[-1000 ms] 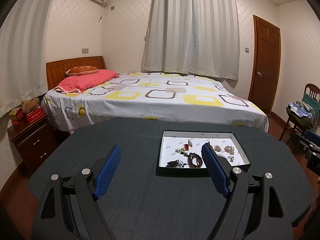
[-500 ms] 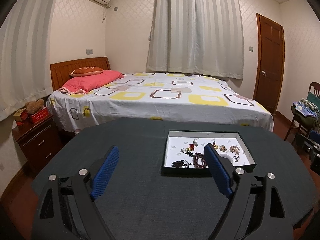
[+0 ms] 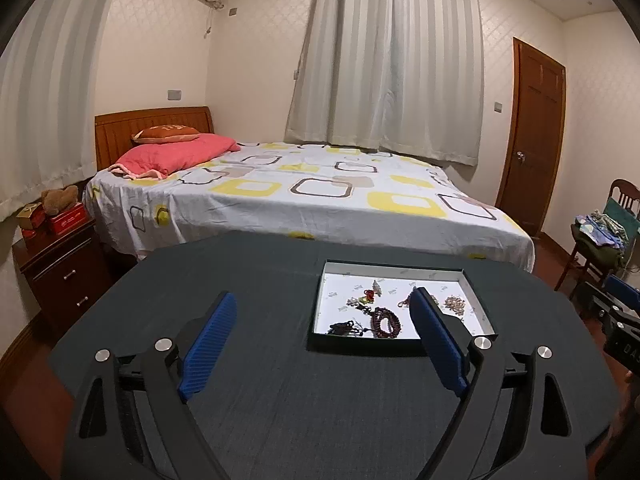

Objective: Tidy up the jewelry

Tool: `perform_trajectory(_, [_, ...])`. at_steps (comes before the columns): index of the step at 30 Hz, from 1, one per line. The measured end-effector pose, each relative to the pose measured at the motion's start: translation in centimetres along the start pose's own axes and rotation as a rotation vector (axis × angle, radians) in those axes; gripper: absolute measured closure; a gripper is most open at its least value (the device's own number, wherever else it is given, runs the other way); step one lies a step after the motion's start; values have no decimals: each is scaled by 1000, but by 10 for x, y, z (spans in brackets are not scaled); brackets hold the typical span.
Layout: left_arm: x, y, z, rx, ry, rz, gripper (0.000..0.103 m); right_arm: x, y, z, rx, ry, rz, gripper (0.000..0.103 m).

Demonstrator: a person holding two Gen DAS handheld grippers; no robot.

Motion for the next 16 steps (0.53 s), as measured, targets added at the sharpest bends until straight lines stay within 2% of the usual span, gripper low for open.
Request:
perform_trajectory(4, [1, 2, 1, -15, 3, -9, 17, 1, 0, 0, 0, 1, 0, 24])
perform_trajectory(8, [2, -1, 2, 1, 16, -7, 17, 3, -1, 1, -1, -2, 3, 24])
perform_trajectory(11, [6, -7, 7, -29, 1, -4, 17, 6, -3, 0, -2, -3, 5, 24])
perform_trajectory(14, [16, -16, 13, -48, -3, 26, 17, 14, -8, -2, 1, -10, 17, 24])
perform_trajectory(16, [29, -29, 20, -61, -5, 75, 17, 21, -15, -6, 5, -19, 26, 24])
Point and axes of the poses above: each gripper's, at about its wrist camera, not at the fingertips, and y roughly against the way its jaws point, z to its left, x to its underside, the point moved 10 cm from there along -y, roughly the way its jaws point, and after that the axes turned 14 degrees about -z, right-handed, at the moved point
